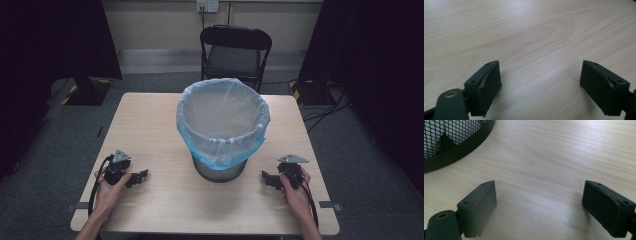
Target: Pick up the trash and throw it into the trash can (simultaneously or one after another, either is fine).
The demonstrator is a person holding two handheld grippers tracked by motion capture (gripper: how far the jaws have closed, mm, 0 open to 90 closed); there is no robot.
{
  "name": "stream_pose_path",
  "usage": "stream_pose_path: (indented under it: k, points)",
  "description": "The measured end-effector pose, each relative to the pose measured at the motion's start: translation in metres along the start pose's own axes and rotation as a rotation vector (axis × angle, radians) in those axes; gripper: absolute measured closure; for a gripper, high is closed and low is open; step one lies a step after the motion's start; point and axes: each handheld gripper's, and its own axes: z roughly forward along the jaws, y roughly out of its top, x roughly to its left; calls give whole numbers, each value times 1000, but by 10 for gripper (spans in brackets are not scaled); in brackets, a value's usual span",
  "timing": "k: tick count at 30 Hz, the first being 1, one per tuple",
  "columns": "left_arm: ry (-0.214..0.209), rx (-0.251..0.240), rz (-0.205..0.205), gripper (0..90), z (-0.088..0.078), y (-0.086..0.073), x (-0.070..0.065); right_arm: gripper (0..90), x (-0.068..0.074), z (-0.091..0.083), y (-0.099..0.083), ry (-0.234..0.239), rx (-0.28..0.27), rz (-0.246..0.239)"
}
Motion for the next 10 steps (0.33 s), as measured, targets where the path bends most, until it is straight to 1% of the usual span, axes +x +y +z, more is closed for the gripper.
stream_pose_path:
  k: [1,10]
  points:
    - [1,-10,-17,146,1,-1,-1,113,0,0,0,0,0,0]
    - [5,-11,-17,141,1,-1,-2,113,0,0,0,-1,-1,0]
